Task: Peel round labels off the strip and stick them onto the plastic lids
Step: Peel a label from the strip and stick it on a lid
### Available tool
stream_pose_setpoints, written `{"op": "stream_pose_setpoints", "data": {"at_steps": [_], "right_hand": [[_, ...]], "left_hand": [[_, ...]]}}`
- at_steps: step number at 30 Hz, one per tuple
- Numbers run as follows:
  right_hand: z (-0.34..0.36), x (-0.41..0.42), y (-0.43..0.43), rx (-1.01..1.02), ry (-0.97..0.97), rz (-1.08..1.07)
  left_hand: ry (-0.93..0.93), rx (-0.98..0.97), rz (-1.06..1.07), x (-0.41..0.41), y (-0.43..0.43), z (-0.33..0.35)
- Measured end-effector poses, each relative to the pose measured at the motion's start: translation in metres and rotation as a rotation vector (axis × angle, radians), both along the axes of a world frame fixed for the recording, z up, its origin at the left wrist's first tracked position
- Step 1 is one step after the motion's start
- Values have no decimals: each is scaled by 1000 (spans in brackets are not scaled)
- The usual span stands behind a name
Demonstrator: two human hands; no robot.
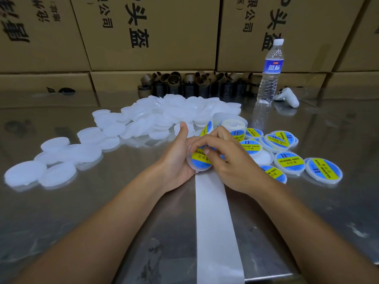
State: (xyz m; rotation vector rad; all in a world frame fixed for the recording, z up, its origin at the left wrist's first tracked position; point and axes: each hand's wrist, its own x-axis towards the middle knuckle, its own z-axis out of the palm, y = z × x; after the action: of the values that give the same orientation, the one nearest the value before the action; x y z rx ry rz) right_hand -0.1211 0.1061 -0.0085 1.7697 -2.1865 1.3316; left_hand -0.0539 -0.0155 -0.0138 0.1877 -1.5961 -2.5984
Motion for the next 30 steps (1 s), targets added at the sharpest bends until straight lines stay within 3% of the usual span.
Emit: {"op": "stream_pose_setpoints", "data": {"at_steps": [30], "right_hand": [[-2,-1,0,70,52,-38]], "left_hand": [[-14,-8,38,0,-1,-2]]}}
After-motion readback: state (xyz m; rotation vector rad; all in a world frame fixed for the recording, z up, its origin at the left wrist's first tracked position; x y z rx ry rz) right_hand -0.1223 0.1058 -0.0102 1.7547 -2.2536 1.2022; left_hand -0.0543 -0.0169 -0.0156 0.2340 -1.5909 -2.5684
